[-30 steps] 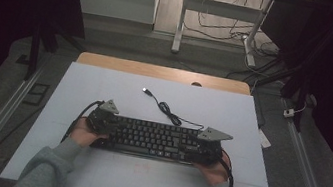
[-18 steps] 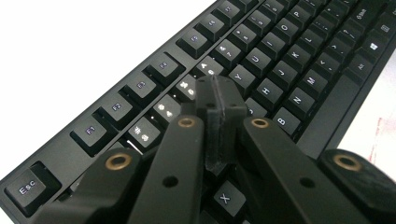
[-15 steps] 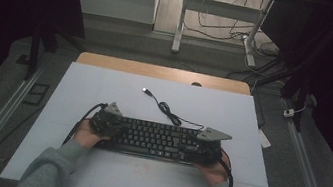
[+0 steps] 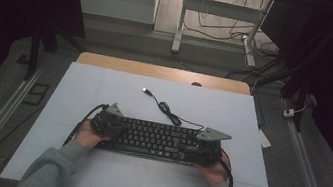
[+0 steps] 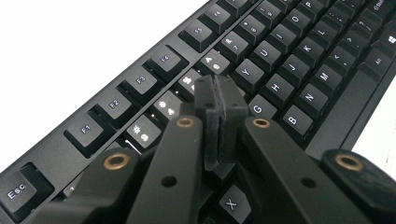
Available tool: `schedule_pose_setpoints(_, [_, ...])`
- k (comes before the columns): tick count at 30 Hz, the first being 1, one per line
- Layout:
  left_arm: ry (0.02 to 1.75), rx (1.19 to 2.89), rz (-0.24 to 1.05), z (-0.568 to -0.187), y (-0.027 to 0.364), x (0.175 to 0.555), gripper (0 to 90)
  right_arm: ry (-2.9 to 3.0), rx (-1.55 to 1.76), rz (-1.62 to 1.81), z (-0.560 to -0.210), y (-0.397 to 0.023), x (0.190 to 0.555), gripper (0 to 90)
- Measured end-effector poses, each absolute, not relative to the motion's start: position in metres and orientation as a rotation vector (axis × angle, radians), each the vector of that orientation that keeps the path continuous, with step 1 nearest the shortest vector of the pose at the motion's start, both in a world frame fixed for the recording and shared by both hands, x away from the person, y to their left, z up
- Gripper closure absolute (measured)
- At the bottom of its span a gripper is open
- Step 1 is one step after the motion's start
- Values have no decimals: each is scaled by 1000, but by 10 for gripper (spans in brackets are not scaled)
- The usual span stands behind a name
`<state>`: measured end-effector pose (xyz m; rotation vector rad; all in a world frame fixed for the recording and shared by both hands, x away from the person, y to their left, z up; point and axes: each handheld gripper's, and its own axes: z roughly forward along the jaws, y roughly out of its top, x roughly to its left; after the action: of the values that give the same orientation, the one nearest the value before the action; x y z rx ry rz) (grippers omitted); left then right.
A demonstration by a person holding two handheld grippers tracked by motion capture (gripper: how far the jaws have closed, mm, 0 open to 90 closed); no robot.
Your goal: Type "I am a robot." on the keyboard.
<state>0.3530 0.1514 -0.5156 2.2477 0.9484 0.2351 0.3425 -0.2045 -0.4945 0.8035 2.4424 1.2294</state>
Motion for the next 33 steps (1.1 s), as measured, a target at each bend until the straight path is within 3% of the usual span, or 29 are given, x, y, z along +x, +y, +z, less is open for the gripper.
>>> schedule_pose_setpoints(16, [949, 2179, 270, -502, 162, 345, 867, 2436, 805, 1242, -495, -205, 342, 412])
schedule_pose_setpoints(28, [979, 2081, 272, -485, 181, 332, 502, 2432, 801, 1247, -494, -205, 342, 412])
schedule_pose_setpoints(33, [1006, 2069, 271, -485, 184, 332, 412, 2435, 801, 1246, -494, -205, 342, 412])
